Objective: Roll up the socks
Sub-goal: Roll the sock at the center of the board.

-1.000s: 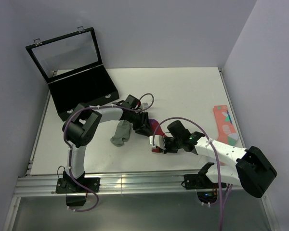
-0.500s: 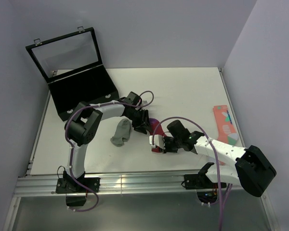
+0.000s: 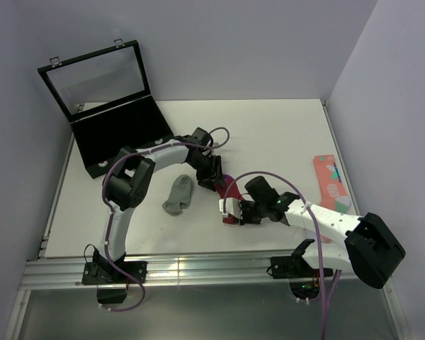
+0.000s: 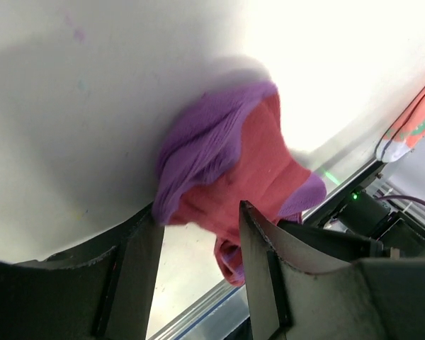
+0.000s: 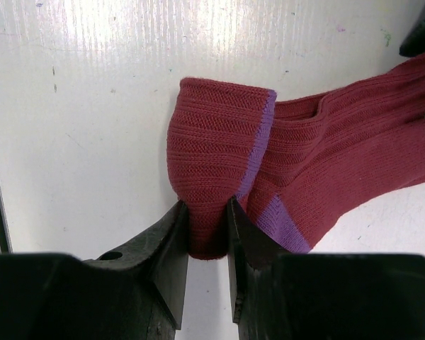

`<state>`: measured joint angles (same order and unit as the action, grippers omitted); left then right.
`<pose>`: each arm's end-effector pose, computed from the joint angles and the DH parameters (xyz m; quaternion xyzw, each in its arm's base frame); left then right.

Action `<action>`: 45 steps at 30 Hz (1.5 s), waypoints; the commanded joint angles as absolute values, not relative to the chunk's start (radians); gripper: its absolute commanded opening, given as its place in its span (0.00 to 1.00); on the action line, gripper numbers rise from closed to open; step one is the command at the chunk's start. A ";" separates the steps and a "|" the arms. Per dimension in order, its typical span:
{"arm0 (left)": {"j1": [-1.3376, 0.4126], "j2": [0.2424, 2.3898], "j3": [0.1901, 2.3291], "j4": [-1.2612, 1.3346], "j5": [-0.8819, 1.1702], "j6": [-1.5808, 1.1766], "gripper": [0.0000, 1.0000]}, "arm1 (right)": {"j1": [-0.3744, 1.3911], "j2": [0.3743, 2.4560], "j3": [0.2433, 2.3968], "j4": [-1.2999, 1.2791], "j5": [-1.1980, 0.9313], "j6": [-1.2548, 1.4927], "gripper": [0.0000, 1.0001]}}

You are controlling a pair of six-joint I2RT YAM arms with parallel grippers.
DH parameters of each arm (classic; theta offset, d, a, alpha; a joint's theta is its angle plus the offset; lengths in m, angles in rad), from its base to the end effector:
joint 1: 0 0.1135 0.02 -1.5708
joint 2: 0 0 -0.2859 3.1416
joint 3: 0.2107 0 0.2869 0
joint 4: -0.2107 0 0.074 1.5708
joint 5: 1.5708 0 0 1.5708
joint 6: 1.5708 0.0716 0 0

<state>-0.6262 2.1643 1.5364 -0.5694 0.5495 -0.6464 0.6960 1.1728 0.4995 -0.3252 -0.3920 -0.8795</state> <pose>0.3763 -0.3183 0.1085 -0.0408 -0.9462 0.3206 0.0147 0.1681 0.1761 0.1312 -0.7057 0.6248 0.1607 0.2928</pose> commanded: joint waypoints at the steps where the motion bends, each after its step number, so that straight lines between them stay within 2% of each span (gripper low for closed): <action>1: -0.635 2.235 1.597 -0.652 0.433 -0.589 0.52 | 0.696 1.197 0.508 -0.382 -0.356 -0.884 0.19; 9: -0.647 2.316 1.683 -0.733 0.353 -0.560 0.50 | 0.698 1.198 0.505 -0.382 -0.357 -0.884 0.18; 13: -0.652 2.332 1.681 -0.732 0.350 -0.557 0.44 | 0.698 1.203 0.503 -0.377 -0.356 -0.887 0.18; 14: -0.653 2.336 1.680 -0.729 0.351 -0.557 0.40 | 0.696 1.204 0.505 -0.376 -0.356 -0.887 0.18; 16: -0.655 2.341 1.680 -0.723 0.360 -0.558 0.26 | 0.698 1.207 0.506 -0.376 -0.359 -0.887 0.18; 18: -0.655 2.344 1.678 -0.710 0.362 -0.564 0.06 | 0.698 1.209 0.508 -0.376 -0.364 -0.890 0.18; 20: -0.652 2.342 1.677 -0.690 0.362 -0.569 0.00 | 0.695 1.213 0.518 -0.390 -0.377 -0.893 0.18; 29: -0.581 2.309 1.672 -0.638 0.353 -0.566 0.00 | 0.669 1.336 0.711 -0.705 -0.593 -0.989 0.16; 35: -0.543 2.283 1.626 -0.583 0.362 -0.571 0.00 | 0.647 1.419 0.767 -0.770 -0.638 -1.017 0.15; 40: -0.537 2.258 1.566 -0.526 0.368 -0.600 0.00 | 0.582 1.589 0.879 -0.828 -0.666 -1.022 0.14; 45: -0.537 2.237 1.525 -0.482 0.370 -0.610 0.00 | 0.503 1.783 1.017 -0.992 -0.733 -1.072 0.15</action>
